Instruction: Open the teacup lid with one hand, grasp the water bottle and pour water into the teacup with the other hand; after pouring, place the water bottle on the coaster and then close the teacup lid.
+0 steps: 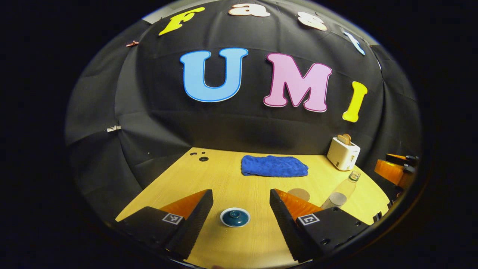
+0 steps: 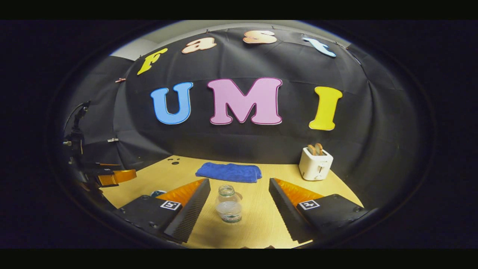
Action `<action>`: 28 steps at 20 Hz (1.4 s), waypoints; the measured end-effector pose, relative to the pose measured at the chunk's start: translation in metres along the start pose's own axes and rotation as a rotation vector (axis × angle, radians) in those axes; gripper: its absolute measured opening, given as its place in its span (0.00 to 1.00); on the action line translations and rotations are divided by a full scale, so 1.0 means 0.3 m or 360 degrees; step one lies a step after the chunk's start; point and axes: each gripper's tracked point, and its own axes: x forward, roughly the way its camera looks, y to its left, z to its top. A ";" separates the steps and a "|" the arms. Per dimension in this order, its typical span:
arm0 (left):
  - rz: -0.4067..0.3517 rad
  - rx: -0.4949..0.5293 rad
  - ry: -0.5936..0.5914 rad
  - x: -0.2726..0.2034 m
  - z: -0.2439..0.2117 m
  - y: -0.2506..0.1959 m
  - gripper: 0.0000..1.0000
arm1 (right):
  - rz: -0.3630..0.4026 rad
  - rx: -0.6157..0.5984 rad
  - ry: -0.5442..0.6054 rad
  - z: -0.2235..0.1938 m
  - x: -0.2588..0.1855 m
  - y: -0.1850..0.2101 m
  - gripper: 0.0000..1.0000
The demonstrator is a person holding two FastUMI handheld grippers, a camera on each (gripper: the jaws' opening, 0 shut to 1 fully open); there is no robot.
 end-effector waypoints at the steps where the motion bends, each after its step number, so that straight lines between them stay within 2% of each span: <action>1: -0.0013 0.0014 0.0007 0.010 -0.007 0.004 0.96 | -0.0006 -0.0001 0.0011 -0.010 -0.002 0.005 0.98; 7: -0.0018 0.0043 0.0082 0.111 -0.106 0.041 0.95 | -0.0015 0.0005 0.0084 -0.079 0.005 0.060 0.98; 13: -0.0066 0.0121 0.0200 0.249 -0.289 0.084 0.83 | -0.0012 -0.0001 0.0197 -0.175 0.000 0.118 0.98; 17: -0.0158 0.0170 0.0240 0.311 -0.385 0.071 0.75 | -0.0018 -0.0012 0.0266 -0.238 -0.012 0.156 0.98; 20: -0.0218 0.0197 0.0260 0.336 -0.420 0.049 0.71 | -0.0026 -0.0015 0.0302 -0.268 -0.029 0.181 0.98; 28: -0.0300 0.0213 0.0253 0.361 -0.443 0.031 0.70 | -0.0058 -0.0010 0.0370 -0.334 -0.040 0.206 0.98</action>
